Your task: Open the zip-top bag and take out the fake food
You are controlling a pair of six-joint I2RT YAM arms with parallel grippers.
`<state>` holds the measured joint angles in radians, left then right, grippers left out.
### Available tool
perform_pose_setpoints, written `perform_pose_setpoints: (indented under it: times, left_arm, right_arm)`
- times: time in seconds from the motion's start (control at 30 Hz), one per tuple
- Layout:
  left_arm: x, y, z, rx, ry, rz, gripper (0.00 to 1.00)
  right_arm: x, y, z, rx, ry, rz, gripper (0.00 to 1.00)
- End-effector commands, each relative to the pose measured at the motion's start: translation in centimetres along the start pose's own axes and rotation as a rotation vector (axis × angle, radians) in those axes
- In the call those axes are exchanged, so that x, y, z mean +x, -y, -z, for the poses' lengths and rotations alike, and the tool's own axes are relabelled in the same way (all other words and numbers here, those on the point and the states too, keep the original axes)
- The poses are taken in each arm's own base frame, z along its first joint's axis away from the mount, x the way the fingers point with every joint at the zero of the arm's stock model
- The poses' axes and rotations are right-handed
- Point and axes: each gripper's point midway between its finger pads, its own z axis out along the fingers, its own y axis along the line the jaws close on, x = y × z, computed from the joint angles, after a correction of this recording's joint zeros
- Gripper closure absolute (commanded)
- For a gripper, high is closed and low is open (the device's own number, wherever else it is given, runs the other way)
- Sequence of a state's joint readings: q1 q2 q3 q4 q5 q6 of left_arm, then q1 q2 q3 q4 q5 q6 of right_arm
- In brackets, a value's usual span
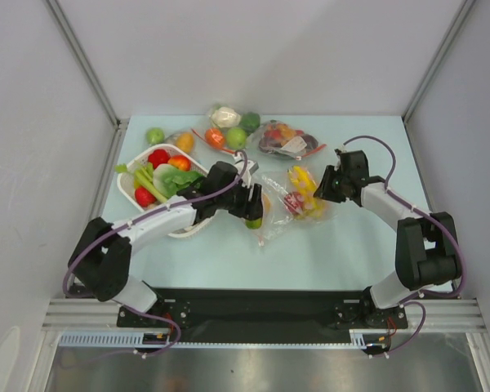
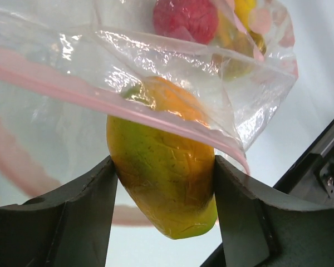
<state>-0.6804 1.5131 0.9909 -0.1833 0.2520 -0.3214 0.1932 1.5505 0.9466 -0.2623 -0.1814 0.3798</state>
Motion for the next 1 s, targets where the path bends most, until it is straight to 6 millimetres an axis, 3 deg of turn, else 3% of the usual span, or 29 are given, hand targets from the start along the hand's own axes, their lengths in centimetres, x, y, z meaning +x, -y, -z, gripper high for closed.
perform_pose_setpoints:
  times: [0.0,0.23,0.4,0.63,0.8,0.97]
  left_arm:
    - [-1.3,0.6,2.6,0.021,0.013,-0.042,0.76]
    - [-0.6,0.6,4.8,0.006,-0.033,-0.071,0.76]
    - [-0.7,1.1,7.5,0.003,-0.027,-0.097,0.75]
    - [0.8,0.9,11.2,-0.006,-0.072,-0.070,0.75]
    - [1.2,-1.9,14.0,-0.120,-0.085,-0.055,0.75]
    - [0.2,-4.2,17.3,-0.200,-0.012,-0.003,0.75]
  right_arm:
    - [3.6,3.4,-1.0,0.114,-0.116,0.011,1.00]
    - [3.6,3.5,-1.3,0.113,-0.119,0.009,1.00]
    - [3.7,3.7,-1.4,0.115,-0.123,0.011,1.00]
    - [3.4,3.4,-1.3,0.107,-0.117,0.010,1.00]
    - [3.1,3.1,-1.4,0.095,-0.117,0.010,1.00]
    - [2.9,2.9,-1.4,0.089,-0.115,0.012,1.00]
